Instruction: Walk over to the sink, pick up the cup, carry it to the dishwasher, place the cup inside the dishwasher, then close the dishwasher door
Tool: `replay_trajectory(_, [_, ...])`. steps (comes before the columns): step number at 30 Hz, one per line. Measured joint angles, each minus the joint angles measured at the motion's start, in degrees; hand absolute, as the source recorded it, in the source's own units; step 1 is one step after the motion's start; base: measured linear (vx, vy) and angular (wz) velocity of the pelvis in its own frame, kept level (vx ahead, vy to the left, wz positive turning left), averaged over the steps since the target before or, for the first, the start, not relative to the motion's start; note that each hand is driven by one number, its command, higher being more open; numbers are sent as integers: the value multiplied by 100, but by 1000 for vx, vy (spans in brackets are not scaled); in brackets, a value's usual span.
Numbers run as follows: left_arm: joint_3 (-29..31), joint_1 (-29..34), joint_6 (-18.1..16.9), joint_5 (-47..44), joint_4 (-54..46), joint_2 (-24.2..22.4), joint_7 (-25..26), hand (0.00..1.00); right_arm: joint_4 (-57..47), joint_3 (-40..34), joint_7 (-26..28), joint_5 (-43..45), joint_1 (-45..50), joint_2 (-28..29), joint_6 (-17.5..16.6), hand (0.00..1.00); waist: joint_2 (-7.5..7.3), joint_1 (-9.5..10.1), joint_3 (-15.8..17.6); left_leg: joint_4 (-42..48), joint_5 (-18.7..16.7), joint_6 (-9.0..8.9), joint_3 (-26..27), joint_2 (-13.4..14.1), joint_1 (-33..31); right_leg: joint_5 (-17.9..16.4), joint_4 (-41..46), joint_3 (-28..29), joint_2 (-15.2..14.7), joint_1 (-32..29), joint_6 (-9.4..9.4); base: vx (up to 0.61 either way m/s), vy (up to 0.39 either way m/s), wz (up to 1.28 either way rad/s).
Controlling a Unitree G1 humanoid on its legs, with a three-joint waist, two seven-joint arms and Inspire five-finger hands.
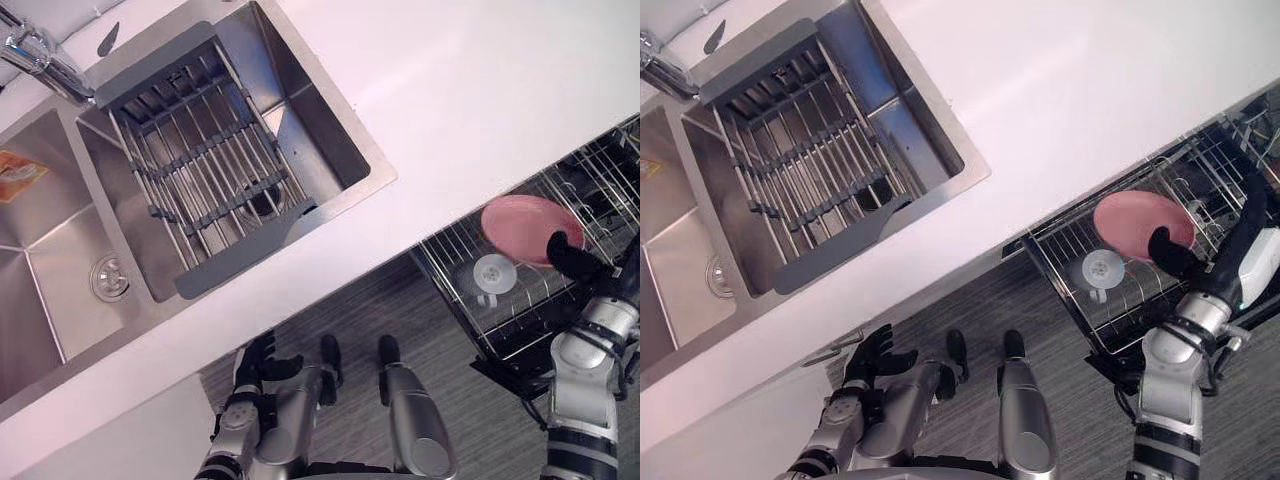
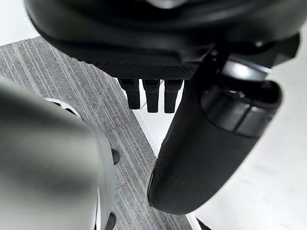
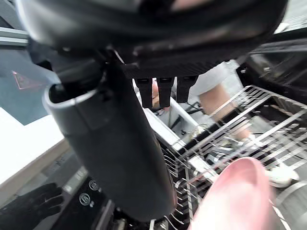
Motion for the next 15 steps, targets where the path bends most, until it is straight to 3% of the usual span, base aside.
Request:
replay_trajectory(9, [66,2,139,98,13,33,-14,90,-472,50,33,-181,686,513,-18,90,-110,-9,-71,-2,-31,0,107,63,236,-15,-126,-123,-35,326,22,-7,6,7])
replay_trajectory(15, [252,188,369,220,139,157,-80,90,-470,294,169,-137,1289,976,-130,90,-387,-6,-565,-210,-16,-22,111,120,448,-13,-463,-303,-38,660,19,59,-18,13])
